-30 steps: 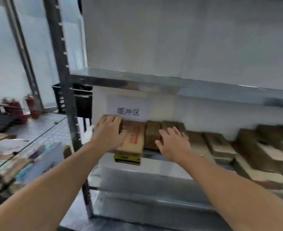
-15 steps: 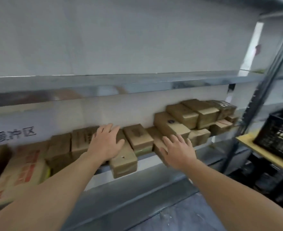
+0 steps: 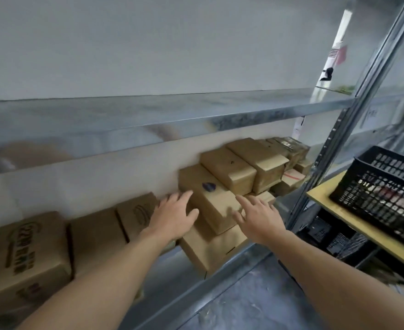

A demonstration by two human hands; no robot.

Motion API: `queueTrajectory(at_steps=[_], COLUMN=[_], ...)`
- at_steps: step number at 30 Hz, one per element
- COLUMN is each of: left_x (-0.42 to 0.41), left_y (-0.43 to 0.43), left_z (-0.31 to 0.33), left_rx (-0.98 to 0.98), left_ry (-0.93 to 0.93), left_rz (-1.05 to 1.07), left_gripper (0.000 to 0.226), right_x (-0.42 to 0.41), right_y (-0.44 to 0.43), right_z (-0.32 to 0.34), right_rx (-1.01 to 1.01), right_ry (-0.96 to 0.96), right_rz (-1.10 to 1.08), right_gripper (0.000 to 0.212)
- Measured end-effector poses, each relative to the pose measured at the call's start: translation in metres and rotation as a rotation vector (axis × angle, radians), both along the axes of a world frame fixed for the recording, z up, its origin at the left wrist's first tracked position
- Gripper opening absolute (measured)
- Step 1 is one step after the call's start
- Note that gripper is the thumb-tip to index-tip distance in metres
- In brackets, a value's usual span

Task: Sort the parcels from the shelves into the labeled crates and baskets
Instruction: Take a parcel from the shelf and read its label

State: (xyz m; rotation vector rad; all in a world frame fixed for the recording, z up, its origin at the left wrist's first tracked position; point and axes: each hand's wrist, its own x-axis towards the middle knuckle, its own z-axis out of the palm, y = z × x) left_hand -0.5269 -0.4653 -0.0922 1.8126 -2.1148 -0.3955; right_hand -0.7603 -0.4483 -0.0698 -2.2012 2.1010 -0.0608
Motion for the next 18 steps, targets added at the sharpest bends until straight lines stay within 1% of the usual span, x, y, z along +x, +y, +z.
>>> queueTrajectory(at_steps=[2,4,6,9,12,13,15,18], left_x=[-0.014,-0.035,-0.043,-0.055,-0.077,-0.085,-0.098,-0.114], left_y=[-0.014,-0.023,-0.030,-0.039,-0.030,-0.026,-0.019,-0.007], left_z=[-0.015,-0.027,-0.032,-0.040,-0.047,-0.049,-0.050,-0.049], left_rx=[0.042,0.089,0.078,0.070,0.096,0.098,0.079,-0.021], left_ry=[0.016,0.052,0.152,0.319,0.379,0.437,0.617,1.024], left_rz=[0.004,0.035,0.088,0.184,0.231,0.263,0.353,0.483], left_gripper=[0.062,0.063,0.064,0.061,0.058,0.056,0.051,0.046], right_x=[-0.004,-0.012,-0.016,-0.022,-0.027,-0.027,-0.028,-0.032], right_y=[-0.016,-0.034,-0.052,-0.071,-0.085,-0.087,-0.090,-0.093], right_z=[-0.007,-0.016,-0.022,-0.026,-0.027,-0.027,-0.030,-0.033], right_rx=[0.058,0.074,0.123,0.188,0.225,0.237,0.247,0.259], right_ry=[-0.059,-0.087,-0.164,-0.271,-0.421,-0.450,-0.519,-0.656], right_rz=[-0.014,-0.006,0.059,0.159,0.251,0.287,0.328,0.346], right_gripper=[0.057,0.053,0.048,0.053,0.055,0.055,0.054,0.053])
